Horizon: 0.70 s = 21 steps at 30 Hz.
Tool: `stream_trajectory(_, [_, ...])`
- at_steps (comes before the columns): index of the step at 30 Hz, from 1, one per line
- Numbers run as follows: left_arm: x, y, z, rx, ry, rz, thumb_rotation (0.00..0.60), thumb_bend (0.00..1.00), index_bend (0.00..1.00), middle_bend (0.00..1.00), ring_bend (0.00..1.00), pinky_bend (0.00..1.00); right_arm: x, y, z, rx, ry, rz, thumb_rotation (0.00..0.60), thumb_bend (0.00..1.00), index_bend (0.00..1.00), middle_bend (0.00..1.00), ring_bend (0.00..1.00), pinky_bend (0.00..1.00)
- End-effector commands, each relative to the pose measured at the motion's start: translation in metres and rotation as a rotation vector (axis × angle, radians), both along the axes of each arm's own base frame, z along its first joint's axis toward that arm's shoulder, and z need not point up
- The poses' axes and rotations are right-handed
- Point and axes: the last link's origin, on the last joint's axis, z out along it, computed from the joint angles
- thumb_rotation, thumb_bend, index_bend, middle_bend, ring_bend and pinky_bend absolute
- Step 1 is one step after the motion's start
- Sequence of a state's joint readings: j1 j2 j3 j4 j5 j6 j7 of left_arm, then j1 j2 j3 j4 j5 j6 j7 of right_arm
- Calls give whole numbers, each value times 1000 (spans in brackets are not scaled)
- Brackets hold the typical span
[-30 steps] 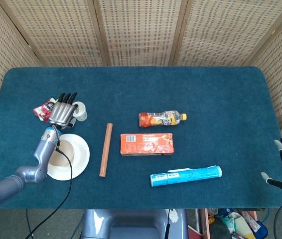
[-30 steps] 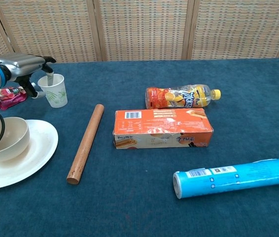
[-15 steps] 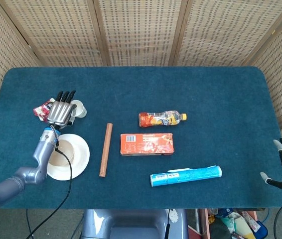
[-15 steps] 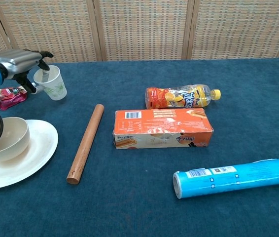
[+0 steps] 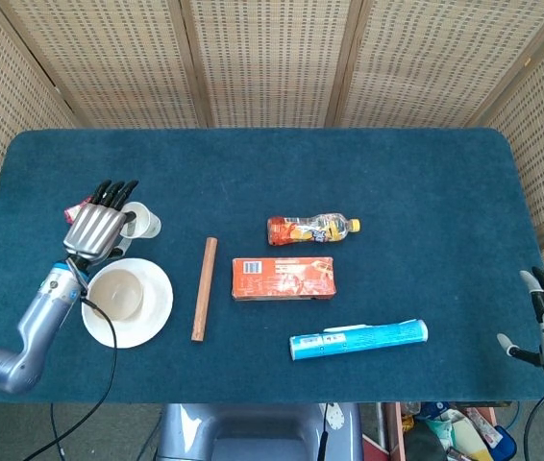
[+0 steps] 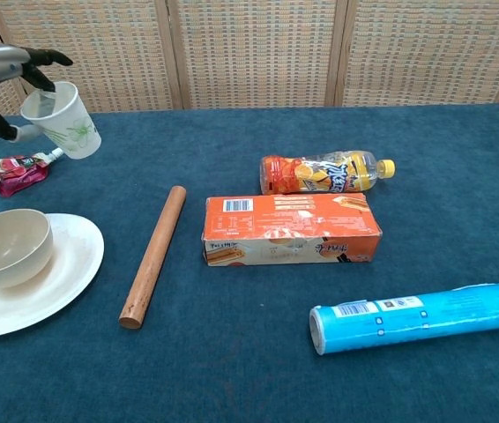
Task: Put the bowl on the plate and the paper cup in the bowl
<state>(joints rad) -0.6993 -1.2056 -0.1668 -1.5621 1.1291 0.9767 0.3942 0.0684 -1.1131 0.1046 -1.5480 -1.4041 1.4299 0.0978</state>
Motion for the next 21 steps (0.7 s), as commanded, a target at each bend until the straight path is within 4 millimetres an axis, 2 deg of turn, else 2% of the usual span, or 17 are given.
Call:
stream_trajectory(1, [-9, -46, 41, -6, 73, 7, 600, 435, 707, 0, 0, 0, 1, 0, 0, -1, 1, 4, 600, 177, 0, 0, 0, 0])
stream_trajectory(10, [-32, -83, 51, -33, 100, 12, 600, 435, 707, 0, 0, 0, 4, 2, 1, -3, -5, 16, 600, 177, 0, 0, 0, 0])
stream_trajectory(14, [-47, -94, 44, -68, 111, 23, 600, 435, 707, 0, 0, 0, 4, 3, 0, 2, -7, 20, 600, 177, 0, 0, 0, 0])
stream_trajectory(21, [-68, -102, 23, -131, 120, 50, 600, 434, 707, 0, 0, 0, 5, 3, 0, 0, -9, 23, 600, 177, 0, 0, 0, 0])
